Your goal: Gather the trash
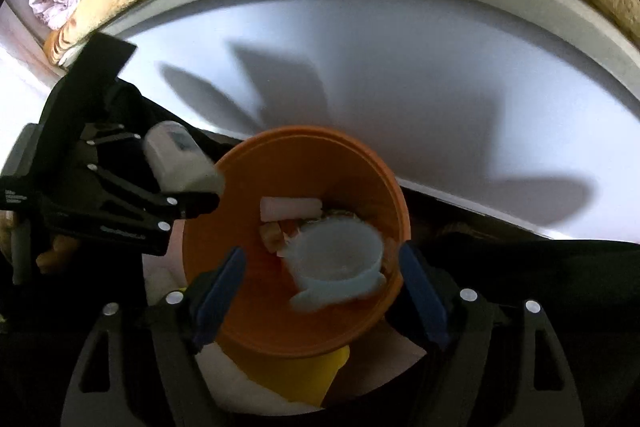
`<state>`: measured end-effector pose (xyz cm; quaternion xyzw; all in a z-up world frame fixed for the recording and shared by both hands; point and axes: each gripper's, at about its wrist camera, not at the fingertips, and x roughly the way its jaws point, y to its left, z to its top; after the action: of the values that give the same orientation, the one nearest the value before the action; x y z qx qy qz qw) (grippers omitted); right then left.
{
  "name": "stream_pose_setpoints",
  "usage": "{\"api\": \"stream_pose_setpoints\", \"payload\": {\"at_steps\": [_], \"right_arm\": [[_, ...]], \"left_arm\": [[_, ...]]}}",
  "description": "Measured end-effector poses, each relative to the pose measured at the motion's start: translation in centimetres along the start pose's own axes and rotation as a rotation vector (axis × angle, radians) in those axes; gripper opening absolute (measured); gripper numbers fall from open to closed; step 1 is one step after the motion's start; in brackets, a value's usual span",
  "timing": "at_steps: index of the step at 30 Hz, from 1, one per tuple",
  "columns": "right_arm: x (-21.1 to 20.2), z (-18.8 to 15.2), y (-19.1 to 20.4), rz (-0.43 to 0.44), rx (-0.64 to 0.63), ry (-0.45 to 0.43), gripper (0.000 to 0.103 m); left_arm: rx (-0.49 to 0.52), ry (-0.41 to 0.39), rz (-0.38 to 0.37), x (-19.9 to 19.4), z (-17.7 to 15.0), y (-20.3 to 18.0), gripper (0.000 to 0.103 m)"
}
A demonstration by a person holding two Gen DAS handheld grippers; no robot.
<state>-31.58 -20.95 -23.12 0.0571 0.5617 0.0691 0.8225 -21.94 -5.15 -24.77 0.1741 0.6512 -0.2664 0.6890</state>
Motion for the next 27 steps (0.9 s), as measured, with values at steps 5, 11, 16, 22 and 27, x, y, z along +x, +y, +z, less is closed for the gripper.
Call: {"api": "stream_pose_setpoints", "payload": {"at_steps": [5,11,16,22,27], "right_arm": [[-0.7,0.5,-0.9,-0.003,0.041,-0.02,0.078],[-4.2,0.0,-1.1,-0.023,0.048,-0.101,0.078],[-11.6,2.1,-0.3,-0.022,0.013,-0.302,0.087],[-19.9,9.2,-1.6,-0.133,0.04,-0.66,0.098],[-19.2,15.7,-2.6,-0.289,0.081,-0.818,0.098]], "left_arm": [[-0.004,-0.031,-0.001,-0.6,-0.2,-0.1,0.082],[0.012,-0.1,0.001,-3.4,-0.7,-0.7,0.082],[0.044,-0.33,-0.032,-11.8,-1.1,-0.6,0.083],[0.009,-0.746,0.064,-22.4,2.1,0.4,0.094],[-0.059,-0.798,0.13,-22.9,9.8,1.4,0.094]]}}
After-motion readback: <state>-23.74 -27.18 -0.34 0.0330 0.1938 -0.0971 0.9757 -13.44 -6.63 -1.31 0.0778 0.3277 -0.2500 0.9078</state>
